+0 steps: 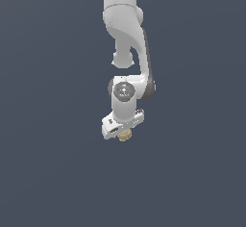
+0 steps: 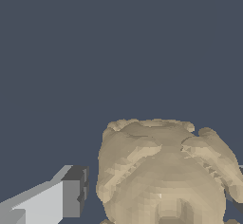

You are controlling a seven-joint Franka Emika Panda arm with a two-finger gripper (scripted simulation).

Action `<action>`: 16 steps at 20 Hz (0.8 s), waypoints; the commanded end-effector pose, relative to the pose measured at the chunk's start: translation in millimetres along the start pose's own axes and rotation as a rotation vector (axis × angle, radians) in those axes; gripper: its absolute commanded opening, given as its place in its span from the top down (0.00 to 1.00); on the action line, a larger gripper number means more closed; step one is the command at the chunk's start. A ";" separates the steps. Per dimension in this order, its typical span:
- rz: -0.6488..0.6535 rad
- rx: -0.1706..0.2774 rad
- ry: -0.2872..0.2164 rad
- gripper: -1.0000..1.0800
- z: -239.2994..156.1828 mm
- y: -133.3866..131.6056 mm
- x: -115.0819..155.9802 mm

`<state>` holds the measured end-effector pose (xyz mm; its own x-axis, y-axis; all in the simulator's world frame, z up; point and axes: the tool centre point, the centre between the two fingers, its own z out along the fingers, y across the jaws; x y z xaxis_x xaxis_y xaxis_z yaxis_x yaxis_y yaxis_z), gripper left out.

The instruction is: Pick up the object and move it to a goal position.

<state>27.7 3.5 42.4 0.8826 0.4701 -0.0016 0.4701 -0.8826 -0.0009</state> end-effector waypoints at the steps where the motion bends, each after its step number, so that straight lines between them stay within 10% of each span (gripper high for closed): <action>1: 0.000 -0.001 0.002 0.04 3.0 0.7 1.1; 2: 0.000 -0.001 0.002 0.04 3.0 0.8 1.2; 3: 0.000 -0.001 0.002 1.00 3.0 0.8 1.2; 16: -0.001 -0.001 0.002 1.00 0.7 -0.6 1.2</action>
<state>28.7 3.9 40.4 0.8824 0.4704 -0.0002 0.4704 -0.8824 -0.0001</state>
